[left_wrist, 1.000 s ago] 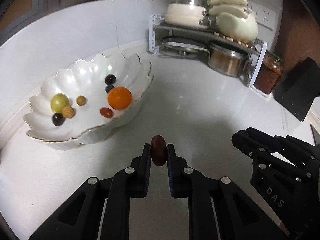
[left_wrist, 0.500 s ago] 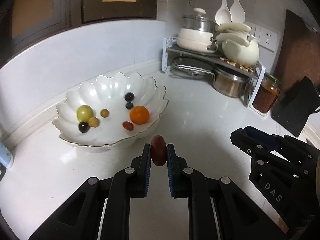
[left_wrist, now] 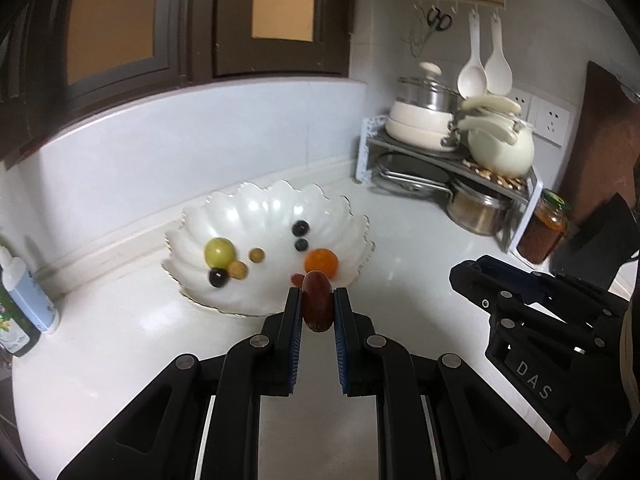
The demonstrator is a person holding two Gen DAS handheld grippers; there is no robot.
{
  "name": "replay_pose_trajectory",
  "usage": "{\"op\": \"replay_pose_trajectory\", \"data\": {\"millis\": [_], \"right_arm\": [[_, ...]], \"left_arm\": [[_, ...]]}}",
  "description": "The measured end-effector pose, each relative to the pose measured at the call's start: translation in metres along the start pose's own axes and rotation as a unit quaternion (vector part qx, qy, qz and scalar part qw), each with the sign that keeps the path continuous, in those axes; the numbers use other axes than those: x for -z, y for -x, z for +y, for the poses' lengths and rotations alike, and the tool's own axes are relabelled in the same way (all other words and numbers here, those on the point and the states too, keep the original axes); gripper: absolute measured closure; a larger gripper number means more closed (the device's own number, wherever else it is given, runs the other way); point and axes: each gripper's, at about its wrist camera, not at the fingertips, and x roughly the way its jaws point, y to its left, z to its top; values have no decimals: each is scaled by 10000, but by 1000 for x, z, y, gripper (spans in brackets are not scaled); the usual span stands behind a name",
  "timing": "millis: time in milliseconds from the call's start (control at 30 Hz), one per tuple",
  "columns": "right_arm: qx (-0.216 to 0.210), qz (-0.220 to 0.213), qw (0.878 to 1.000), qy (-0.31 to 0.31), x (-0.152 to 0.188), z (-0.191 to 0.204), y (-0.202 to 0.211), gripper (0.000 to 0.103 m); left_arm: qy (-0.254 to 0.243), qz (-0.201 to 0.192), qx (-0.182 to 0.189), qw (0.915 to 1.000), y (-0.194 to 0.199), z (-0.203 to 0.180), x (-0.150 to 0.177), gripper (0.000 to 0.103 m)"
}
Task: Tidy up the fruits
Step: 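Lift and carry the red date and dark plum over the white bowl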
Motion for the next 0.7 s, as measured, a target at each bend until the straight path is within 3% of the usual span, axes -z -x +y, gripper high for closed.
{"op": "replay_pose_trajectory", "data": {"millis": [700], "right_arm": [[-684,-17,9975,155,-54,34,-37,79]], "left_arm": [[77,-277,-533,9982,-3,41,-42,87]]}}
